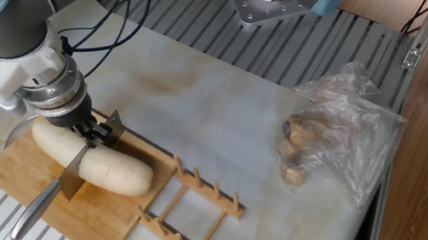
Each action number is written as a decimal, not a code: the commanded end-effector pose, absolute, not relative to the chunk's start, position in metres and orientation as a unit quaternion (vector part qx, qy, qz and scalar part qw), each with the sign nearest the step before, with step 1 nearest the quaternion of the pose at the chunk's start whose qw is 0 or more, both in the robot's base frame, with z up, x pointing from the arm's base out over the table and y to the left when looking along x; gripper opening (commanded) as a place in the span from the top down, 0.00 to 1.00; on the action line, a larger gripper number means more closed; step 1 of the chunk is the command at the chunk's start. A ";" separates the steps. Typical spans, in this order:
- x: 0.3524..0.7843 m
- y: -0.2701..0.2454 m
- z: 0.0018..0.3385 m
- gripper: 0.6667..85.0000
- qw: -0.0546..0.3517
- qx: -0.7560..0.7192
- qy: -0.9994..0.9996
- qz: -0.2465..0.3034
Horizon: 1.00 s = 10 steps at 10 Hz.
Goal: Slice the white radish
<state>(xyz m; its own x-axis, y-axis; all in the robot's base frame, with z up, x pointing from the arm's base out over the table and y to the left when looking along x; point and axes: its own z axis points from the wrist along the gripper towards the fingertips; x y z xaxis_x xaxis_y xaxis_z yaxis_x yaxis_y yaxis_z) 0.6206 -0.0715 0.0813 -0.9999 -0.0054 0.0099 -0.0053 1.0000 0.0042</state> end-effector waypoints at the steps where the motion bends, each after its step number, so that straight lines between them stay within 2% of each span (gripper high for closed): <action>1: 0.627 -0.072 0.086 0.99 -0.001 -0.006 -1.000 -0.004; 4: 0.630 -0.070 0.093 0.84 -0.004 0.008 -1.000 -0.004; 6: 0.631 -0.069 0.090 0.81 -0.007 0.011 -1.000 -0.007; 7: 0.633 -0.066 0.089 0.74 -0.011 0.016 -1.000 -0.013; 10: 0.634 -0.064 0.090 0.61 -0.016 0.033 -0.999 -0.021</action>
<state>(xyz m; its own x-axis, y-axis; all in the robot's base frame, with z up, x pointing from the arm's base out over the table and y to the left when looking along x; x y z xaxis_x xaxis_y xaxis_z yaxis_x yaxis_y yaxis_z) 0.6314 -0.0675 0.0882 -0.9986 -0.0492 -0.0196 -0.0496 0.9986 0.0202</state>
